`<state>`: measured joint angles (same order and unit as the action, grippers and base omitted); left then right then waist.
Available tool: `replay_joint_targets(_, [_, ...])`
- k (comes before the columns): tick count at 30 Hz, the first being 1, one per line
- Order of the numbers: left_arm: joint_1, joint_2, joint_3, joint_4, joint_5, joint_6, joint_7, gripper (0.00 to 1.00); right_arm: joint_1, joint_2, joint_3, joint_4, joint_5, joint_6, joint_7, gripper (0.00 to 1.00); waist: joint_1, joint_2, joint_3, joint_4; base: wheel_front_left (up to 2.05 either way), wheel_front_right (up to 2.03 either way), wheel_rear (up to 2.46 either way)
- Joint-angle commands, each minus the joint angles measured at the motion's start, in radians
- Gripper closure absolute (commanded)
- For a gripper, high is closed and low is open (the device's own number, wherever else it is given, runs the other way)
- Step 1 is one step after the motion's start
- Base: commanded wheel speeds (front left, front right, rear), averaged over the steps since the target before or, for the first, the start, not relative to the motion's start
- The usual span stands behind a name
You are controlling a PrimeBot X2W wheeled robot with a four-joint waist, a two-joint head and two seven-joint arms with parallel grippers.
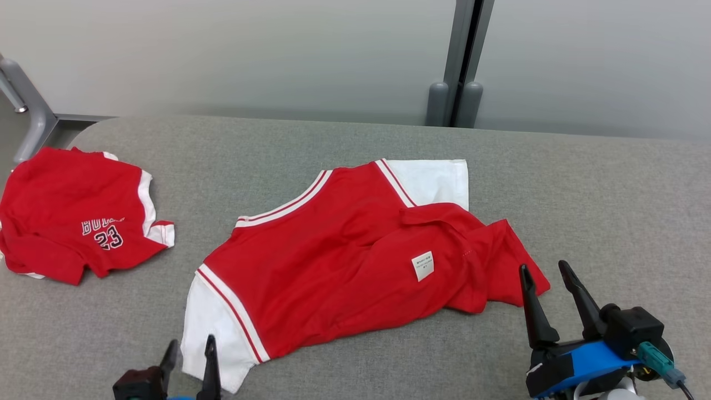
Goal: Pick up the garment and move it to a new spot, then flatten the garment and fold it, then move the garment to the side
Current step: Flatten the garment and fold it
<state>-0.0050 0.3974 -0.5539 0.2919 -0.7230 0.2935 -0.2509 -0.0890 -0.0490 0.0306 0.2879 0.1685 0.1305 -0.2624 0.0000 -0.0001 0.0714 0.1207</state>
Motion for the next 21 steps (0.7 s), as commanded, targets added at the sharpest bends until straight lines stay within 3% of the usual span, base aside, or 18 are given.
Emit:
replay_joint_targets(1, [-0.005,-0.002,0.010,-0.005,0.005,-0.002,-0.009,0.00,0.001,-0.003,0.000,0.002,0.000,0.000,-0.004,0.00,0.0000,0.0001,-0.003,-0.003,0.00,0.00,0.00])
replay_joint_targets(5, [-0.020,-0.020,0.077,-0.050,0.066,-0.037,-0.015,0.00,0.005,-0.002,-0.002,0.002,0.000,0.001,-0.004,0.00,0.0000,0.0001,-0.012,-0.015,0.00,0.00,0.00])
replay_joint_targets(11, [0.040,-0.118,0.297,-0.196,0.309,-0.093,-0.015,0.00,0.012,-0.003,-0.013,0.003,-0.004,0.001,-0.004,0.00,0.0000,0.0001,-0.019,-0.037,0.00,0.00,0.00])
replay_joint_targets(15, [0.058,-0.167,0.367,-0.252,0.388,-0.112,-0.015,0.00,0.014,-0.003,-0.017,0.005,-0.006,0.001,-0.004,0.00,0.0000,0.0001,-0.019,-0.041,0.00,0.00,0.00])
replay_joint_targets(21, [0.090,-0.228,0.498,-0.242,0.485,-0.180,-0.015,0.00,0.012,-0.002,-0.024,0.013,-0.011,0.000,-0.004,0.00,0.0000,0.0001,-0.013,-0.046,0.00,0.00,0.00])
